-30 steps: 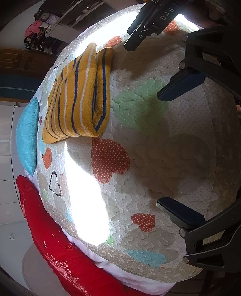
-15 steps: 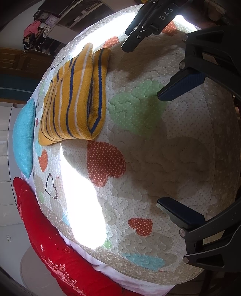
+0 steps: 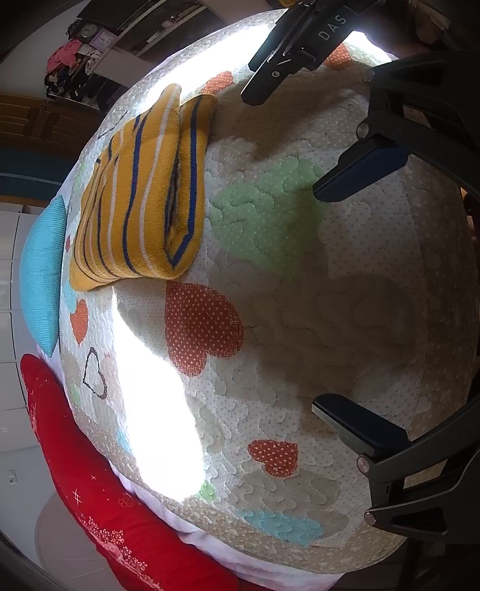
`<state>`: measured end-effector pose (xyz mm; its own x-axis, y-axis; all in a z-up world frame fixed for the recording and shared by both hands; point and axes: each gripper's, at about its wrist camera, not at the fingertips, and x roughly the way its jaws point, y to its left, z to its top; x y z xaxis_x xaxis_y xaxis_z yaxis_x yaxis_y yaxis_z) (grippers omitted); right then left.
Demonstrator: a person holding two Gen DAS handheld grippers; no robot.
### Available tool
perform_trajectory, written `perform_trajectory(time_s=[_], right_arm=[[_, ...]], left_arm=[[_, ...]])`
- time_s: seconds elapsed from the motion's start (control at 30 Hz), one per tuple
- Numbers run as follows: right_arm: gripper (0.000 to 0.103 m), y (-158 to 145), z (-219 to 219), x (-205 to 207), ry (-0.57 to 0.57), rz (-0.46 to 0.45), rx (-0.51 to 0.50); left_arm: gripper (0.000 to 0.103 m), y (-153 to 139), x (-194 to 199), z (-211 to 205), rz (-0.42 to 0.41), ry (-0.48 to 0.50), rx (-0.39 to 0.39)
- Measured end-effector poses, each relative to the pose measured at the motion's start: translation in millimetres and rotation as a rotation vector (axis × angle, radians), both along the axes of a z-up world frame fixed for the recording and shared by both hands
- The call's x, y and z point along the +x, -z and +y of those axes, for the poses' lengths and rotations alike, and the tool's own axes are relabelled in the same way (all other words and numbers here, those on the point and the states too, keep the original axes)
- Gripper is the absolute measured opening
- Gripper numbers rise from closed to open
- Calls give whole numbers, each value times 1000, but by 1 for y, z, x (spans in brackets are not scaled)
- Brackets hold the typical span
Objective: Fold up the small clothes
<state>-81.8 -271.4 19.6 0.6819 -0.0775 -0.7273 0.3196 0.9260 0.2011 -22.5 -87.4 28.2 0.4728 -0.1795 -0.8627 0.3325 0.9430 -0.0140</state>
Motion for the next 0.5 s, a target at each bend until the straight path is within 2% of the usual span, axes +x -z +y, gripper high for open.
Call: perform_trajectory(time_s=[0.5], right_arm=[[78, 4, -2, -1, 2, 4, 7]], left_arm=[[103, 5, 0, 2, 19, -5, -9]])
